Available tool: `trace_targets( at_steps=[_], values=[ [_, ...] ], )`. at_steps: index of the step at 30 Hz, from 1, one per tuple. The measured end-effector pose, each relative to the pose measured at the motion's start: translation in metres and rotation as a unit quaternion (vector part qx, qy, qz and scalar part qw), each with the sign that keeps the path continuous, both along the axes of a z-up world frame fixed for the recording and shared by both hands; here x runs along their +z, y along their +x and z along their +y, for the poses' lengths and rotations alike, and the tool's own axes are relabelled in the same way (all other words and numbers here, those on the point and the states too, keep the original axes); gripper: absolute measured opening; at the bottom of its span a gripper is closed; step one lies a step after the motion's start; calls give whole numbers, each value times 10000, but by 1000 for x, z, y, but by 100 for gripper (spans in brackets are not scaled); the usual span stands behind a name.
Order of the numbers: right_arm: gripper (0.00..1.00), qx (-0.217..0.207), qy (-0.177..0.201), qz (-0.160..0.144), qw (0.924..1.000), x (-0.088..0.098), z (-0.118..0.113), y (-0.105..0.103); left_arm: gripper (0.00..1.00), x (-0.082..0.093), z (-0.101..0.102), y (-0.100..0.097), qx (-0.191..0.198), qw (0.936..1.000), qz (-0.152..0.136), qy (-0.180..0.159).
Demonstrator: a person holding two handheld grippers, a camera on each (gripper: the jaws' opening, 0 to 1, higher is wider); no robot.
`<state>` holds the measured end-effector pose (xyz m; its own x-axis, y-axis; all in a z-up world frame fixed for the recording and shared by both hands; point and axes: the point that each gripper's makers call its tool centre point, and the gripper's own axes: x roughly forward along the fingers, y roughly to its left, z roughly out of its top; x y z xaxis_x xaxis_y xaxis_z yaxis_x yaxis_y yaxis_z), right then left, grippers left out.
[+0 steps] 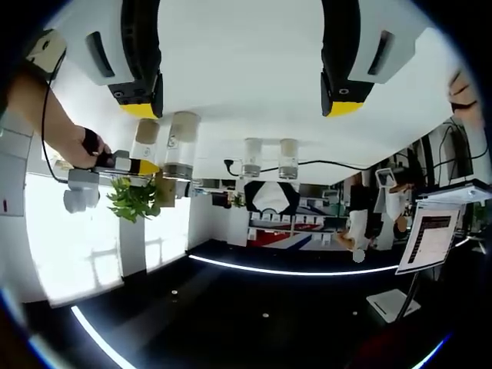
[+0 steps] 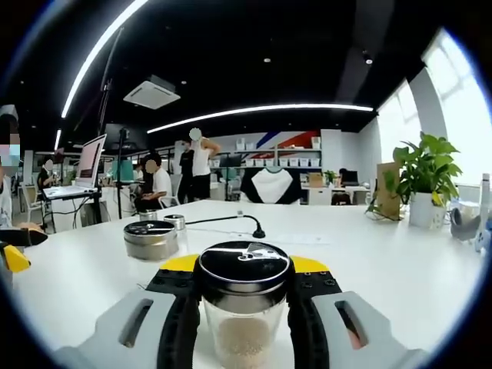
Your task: Rotate the seasoning bottle until the label or dispensing opening points toward the visible target arrow and the bottle remains upright within the marked orientation range
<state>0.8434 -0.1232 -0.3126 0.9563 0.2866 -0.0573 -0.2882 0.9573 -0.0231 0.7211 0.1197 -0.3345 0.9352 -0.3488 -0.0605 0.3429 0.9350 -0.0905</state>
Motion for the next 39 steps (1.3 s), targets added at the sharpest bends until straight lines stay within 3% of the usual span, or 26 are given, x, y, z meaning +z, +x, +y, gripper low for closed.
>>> trace_targets(
  at_steps=[11,15,29,31,34,39],
  values=[
    [42,73,-14,144,9999,-1,-2,4,89,-2,4,1,58,10000,20,19],
    [51,38,48,136,9999,3,-8,5,89,-3,5,1,70,10000,35,20],
    [55,547,39,112,9984,16,-6,-1,89,-4,5,2,49,10000,71,-20],
    [54,659,213,-91,9976,27,-5,-6,89,-4,6,2,61,10000,68,-15],
    [57,858,-72,166,9961,20,-2,-8,89,-5,7,3,82,9999,69,-21],
    [59,1011,127,59,9948,24,-6,-6,89,-8,4,3,33,9999,115,-6]
  ],
)
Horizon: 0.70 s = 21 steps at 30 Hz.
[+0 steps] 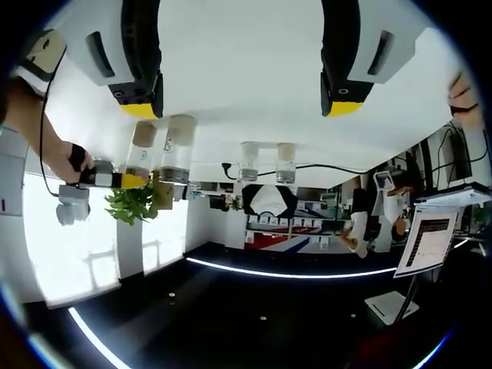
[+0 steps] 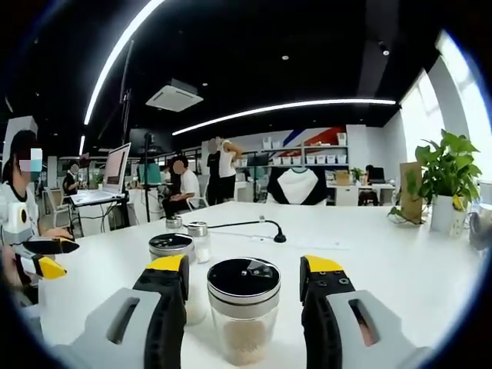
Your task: Rotate the seasoning bottle until the label or dispensing opening points toward the visible target arrow and the bottle remains upright within the marked orientation range
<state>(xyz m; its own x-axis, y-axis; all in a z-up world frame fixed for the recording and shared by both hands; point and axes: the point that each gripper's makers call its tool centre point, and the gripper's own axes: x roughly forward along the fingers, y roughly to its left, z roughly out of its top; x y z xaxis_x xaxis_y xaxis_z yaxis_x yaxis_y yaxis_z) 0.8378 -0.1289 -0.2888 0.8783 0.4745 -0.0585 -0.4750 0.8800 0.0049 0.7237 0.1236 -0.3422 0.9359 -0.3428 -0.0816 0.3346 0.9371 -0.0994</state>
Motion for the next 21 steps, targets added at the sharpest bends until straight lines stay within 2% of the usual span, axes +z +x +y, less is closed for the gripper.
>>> trace_targets(
  at_steps=[5,8,9,12,14,18,21],
  values=[
    [59,410,122,-25,9991,2,2,-4,89,3,5,0,74,10000,-46,-10],
    [59,629,-152,-20,9979,-1,1,-4,89,2,7,1,94,9999,-34,-3],
    [60,671,-142,-12,9976,-1,1,-4,89,3,7,1,99,9999,-39,-14],
    [61,975,58,168,9951,-2,1,-4,88,3,7,1,101,9999,-62,-13],
    [62,1253,55,239,9918,-3,3,-5,89,3,5,1,76,10000,-49,9],
    [63,1501,293,53,9882,1,-1,-3,89,4,5,1,65,9999,-79,23],
    [63,1910,631,56,9795,2,2,-6,89,4,6,1,79,9999,-83,17]
  ],
)
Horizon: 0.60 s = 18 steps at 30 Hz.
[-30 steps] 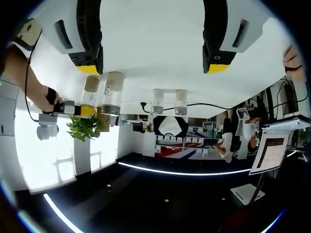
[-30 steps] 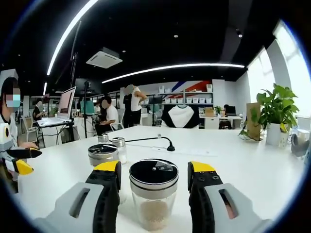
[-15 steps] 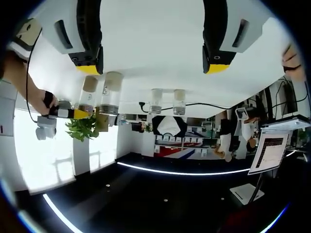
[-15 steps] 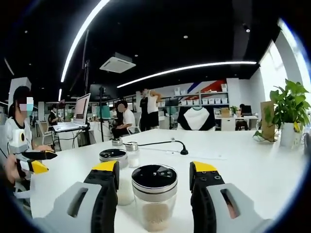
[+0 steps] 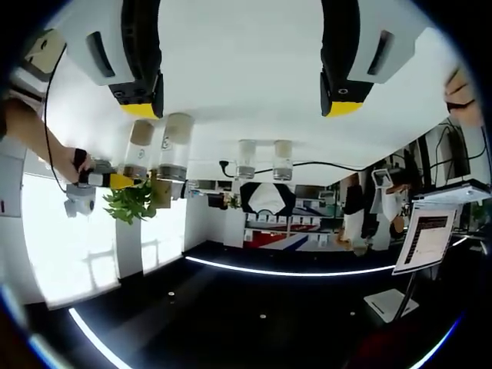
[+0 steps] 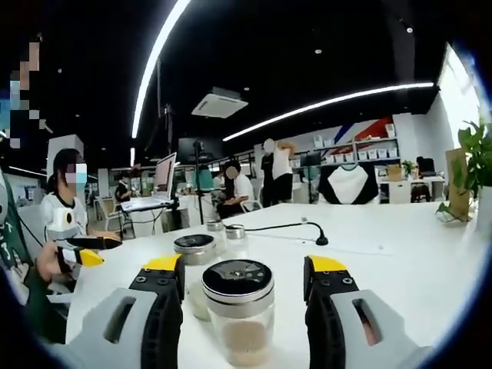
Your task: Rotate the seasoning bottle until the label or dispensing opening points toward the visible target arrow and the bottle remains upright within the marked orientation range
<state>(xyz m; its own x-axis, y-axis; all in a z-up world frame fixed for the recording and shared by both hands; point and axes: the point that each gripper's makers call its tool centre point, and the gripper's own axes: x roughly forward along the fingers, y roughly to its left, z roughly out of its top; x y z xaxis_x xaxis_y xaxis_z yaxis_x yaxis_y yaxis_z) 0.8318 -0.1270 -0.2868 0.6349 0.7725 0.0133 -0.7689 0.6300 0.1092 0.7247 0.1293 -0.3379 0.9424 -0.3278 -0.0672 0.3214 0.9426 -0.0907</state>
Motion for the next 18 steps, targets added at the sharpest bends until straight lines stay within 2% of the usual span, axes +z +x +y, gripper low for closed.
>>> trace_targets(
  at_steps=[5,6,8,9,11,14,18],
  values=[
    [65,670,93,-84,9977,0,3,-3,89,-1,-1,0,-23,10000,16,8],
    [67,762,103,-71,9970,-1,4,-2,89,-1,-1,0,-24,10000,13,4],
    [75,806,223,143,9964,-6,4,1,89,-1,-2,0,-23,10000,14,15],
    [77,1066,308,91,9938,-5,9,-3,89,-1,-2,0,-21,10000,10,20],
    [71,1324,330,-38,9906,-6,13,-8,89,-1,-3,0,-39,10000,23,15],
    [69,1401,123,-66,9900,-10,15,-7,89,-1,-4,0,-67,10000,17,65],
    [67,1637,43,45,9865,-14,21,-9,89,0,-4,0,-75,9999,0,67]
  ],
)
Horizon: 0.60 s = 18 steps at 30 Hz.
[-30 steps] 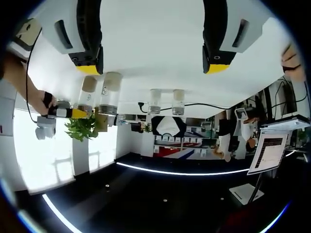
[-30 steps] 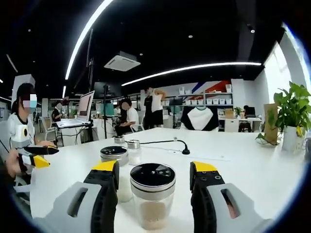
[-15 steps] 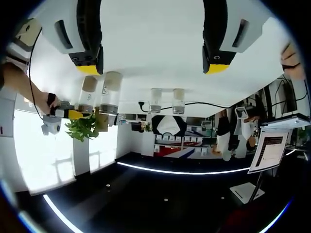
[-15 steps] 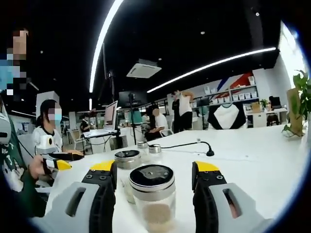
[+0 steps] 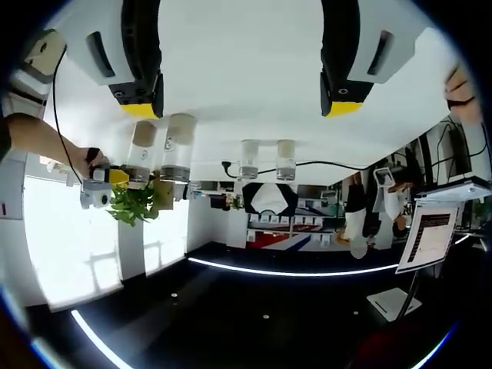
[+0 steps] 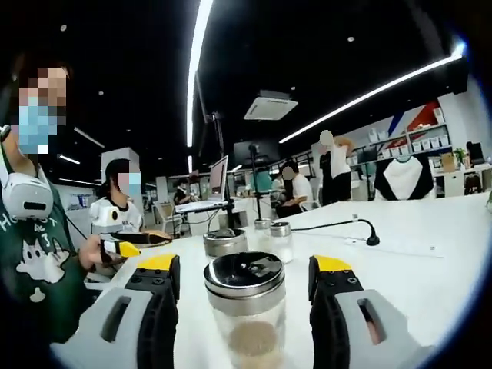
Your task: Rotate the seasoning bottle until the label or dispensing opening points toward the visible target arrow and the bottle remains upright within the marked orientation range
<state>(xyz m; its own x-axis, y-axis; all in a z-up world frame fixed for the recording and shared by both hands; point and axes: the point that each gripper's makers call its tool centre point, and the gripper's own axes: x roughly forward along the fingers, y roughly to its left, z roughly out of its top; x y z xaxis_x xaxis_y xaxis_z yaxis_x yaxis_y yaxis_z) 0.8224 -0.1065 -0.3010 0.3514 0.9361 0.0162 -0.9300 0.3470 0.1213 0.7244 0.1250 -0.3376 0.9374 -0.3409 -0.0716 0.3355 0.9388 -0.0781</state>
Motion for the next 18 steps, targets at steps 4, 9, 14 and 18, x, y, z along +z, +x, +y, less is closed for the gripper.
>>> trace_targets(
  at_steps=[4,9,14,18],
  values=[
    [65,123,-185,-12,9998,-4,2,-1,89,0,1,0,13,10000,8,-6],
    [60,311,-275,-26,9991,-7,10,-5,89,0,2,0,25,10000,8,-13],
    [53,435,-269,-104,9986,-7,15,-10,89,-1,0,-1,-6,10000,37,-29],
    [47,366,-293,-127,9988,-8,14,-8,88,-1,1,-1,4,10000,31,-44]
  ],
)
